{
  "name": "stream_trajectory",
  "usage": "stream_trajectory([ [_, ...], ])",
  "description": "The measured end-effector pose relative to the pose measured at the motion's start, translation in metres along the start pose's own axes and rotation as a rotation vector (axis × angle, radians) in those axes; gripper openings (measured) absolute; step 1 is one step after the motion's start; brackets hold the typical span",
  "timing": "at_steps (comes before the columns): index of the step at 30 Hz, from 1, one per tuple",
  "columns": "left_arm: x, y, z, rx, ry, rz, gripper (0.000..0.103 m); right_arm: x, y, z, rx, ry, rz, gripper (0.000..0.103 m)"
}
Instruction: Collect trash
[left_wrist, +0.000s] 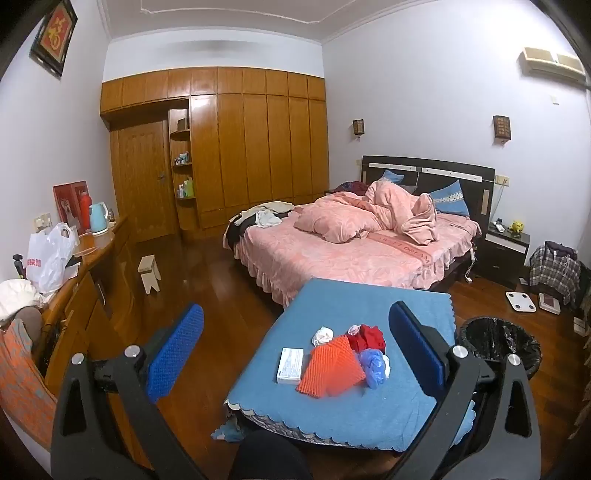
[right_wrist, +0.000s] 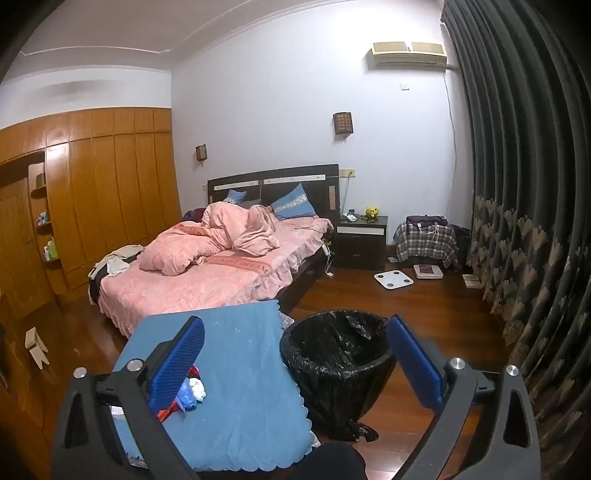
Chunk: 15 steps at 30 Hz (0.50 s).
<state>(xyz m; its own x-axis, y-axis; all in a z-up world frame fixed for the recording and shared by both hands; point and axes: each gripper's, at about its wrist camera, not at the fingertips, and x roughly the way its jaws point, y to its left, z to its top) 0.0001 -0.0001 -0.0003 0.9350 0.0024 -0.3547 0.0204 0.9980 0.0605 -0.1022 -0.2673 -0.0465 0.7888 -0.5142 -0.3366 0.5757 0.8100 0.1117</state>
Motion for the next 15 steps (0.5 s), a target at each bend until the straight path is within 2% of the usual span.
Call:
stream_trajectory([
  [8,0.0,0.0,0.0,-0.003,0.003,-0.002,0.098,0.001,0.0,-0.001,-0.002,0.004,0.004,0.097],
  [15,0.011,0.0,-0.028,-0.003,0.008,-0.004,0.098,0.005,0.0,0.003,-0.005,0.004,-0.002,0.097],
])
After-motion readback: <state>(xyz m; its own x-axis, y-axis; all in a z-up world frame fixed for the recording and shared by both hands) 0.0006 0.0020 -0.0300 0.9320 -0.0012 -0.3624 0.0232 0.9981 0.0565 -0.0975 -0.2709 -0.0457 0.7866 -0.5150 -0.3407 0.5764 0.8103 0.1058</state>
